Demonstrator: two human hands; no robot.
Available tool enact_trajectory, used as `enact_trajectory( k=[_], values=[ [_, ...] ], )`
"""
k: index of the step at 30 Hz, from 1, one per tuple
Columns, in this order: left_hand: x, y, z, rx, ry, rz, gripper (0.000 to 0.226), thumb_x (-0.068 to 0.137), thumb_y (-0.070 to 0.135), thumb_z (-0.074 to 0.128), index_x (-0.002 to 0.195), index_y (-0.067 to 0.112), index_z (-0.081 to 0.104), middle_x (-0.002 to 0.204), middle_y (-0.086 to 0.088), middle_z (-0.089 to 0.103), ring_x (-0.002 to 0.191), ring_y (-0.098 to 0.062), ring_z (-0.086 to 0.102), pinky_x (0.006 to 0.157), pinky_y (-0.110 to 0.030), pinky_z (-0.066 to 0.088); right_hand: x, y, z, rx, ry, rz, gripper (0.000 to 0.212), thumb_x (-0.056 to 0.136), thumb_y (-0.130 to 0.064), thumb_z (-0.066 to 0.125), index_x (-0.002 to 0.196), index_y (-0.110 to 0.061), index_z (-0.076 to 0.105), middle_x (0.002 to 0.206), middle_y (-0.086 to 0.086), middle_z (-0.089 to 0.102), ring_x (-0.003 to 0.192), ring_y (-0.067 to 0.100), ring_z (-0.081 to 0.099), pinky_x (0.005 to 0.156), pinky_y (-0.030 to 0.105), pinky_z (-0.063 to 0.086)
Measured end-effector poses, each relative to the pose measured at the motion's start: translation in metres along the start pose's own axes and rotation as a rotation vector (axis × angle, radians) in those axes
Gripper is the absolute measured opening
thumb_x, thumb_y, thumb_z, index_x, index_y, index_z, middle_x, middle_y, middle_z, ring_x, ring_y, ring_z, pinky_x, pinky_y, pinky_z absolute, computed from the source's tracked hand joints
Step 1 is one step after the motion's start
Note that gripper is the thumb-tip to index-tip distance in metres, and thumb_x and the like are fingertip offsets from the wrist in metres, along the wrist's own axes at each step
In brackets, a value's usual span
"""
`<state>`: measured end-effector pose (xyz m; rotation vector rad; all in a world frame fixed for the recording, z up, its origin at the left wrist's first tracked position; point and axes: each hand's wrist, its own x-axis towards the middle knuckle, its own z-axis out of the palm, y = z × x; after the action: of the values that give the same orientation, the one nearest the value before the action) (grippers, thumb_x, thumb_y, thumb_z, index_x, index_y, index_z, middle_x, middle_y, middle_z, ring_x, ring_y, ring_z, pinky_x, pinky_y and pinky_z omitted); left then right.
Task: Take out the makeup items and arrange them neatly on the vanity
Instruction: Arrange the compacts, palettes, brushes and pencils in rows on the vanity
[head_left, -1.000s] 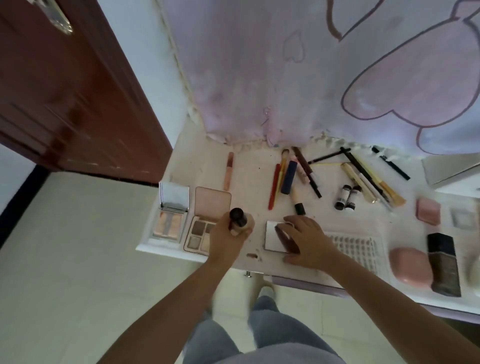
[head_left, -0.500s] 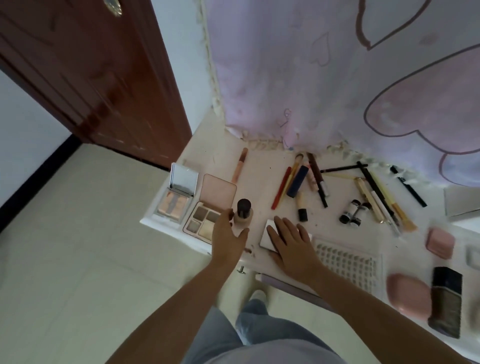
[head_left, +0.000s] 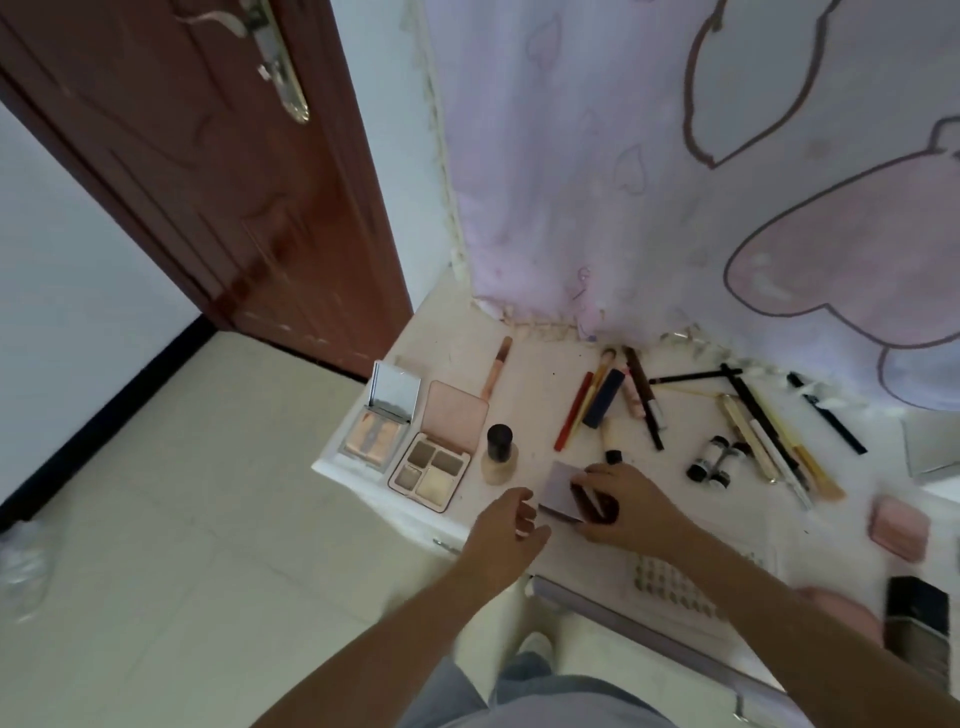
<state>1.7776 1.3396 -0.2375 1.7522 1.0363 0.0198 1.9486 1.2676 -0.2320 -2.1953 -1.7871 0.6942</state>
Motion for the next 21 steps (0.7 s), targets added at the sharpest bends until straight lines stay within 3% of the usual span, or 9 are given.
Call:
enact_trajectory(
  k=[3, 7, 11, 14, 18, 21],
  values=[
    [0.006, 0.031, -0.008, 0.055, -0.060, 0.062, 0.064, 0.086, 0.021, 0.062, 0.140, 0.013, 0.029, 0.118, -0.001, 0.052, 0.097, -0.008, 0.049, 0.084, -0.016, 0.043, -0.006, -0.006, -0.043, 0.015, -0.055, 0.014, 0.054, 0.075, -0.036, 0.072, 0.121, -0.015, 0.054, 0.117, 0.004, 0.058, 0.104, 0.018, 0.052, 0.083, 0.019, 0.035],
    [0.016, 0.094, -0.035, 0.152, -0.134, 0.283, 0.070, 0.082, 0.013, 0.068, 0.140, 0.008, 0.029, 0.115, -0.002, 0.051, 0.099, -0.012, 0.049, 0.083, -0.020, 0.044, -0.007, -0.012, -0.107, -0.075, -0.028, 0.011, 0.056, 0.074, -0.035, 0.073, 0.122, -0.016, 0.052, 0.119, 0.003, 0.056, 0.106, 0.017, 0.052, 0.089, 0.022, 0.040],
    [0.036, 0.155, -0.074, 0.120, -0.192, 0.360, 0.078, 0.074, 0.008, 0.075, 0.140, 0.007, 0.032, 0.128, -0.001, 0.052, 0.103, -0.014, 0.056, 0.084, -0.022, 0.050, -0.001, -0.025, -0.165, -0.101, 0.131, -0.031, 0.052, 0.073, -0.034, 0.074, 0.118, -0.014, 0.057, 0.115, 0.005, 0.060, 0.101, 0.020, 0.055, 0.088, 0.026, 0.043],
    [0.042, 0.185, -0.099, 0.089, -0.171, 0.400, 0.084, 0.071, 0.006, 0.076, 0.142, 0.009, 0.031, 0.137, -0.006, 0.047, 0.116, -0.020, 0.054, 0.098, -0.034, 0.047, 0.001, -0.034, -0.193, -0.078, 0.244, -0.033, 0.051, 0.073, -0.035, 0.074, 0.117, -0.018, 0.057, 0.114, 0.002, 0.061, 0.095, 0.014, 0.054, 0.081, 0.020, 0.042],
    [0.038, 0.211, -0.125, -0.109, -0.109, 0.466, 0.072, 0.070, -0.009, 0.071, 0.134, 0.005, 0.041, 0.122, -0.007, 0.057, 0.106, -0.019, 0.057, 0.092, -0.030, 0.048, 0.004, -0.044, -0.221, -0.016, 0.325, -0.075, 0.053, 0.073, -0.028, 0.075, 0.121, -0.020, 0.055, 0.116, 0.000, 0.061, 0.097, 0.010, 0.053, 0.077, 0.011, 0.039],
    [0.035, 0.219, -0.139, -0.178, -0.054, 0.513, 0.055, 0.073, -0.012, 0.067, 0.119, 0.012, 0.051, 0.104, 0.002, 0.060, 0.093, -0.011, 0.060, 0.082, -0.020, 0.052, 0.005, -0.053, -0.236, 0.079, 0.340, -0.071, 0.049, 0.074, -0.018, 0.074, 0.120, -0.015, 0.058, 0.120, 0.004, 0.061, 0.108, 0.017, 0.057, 0.095, 0.024, 0.044]
  ],
)
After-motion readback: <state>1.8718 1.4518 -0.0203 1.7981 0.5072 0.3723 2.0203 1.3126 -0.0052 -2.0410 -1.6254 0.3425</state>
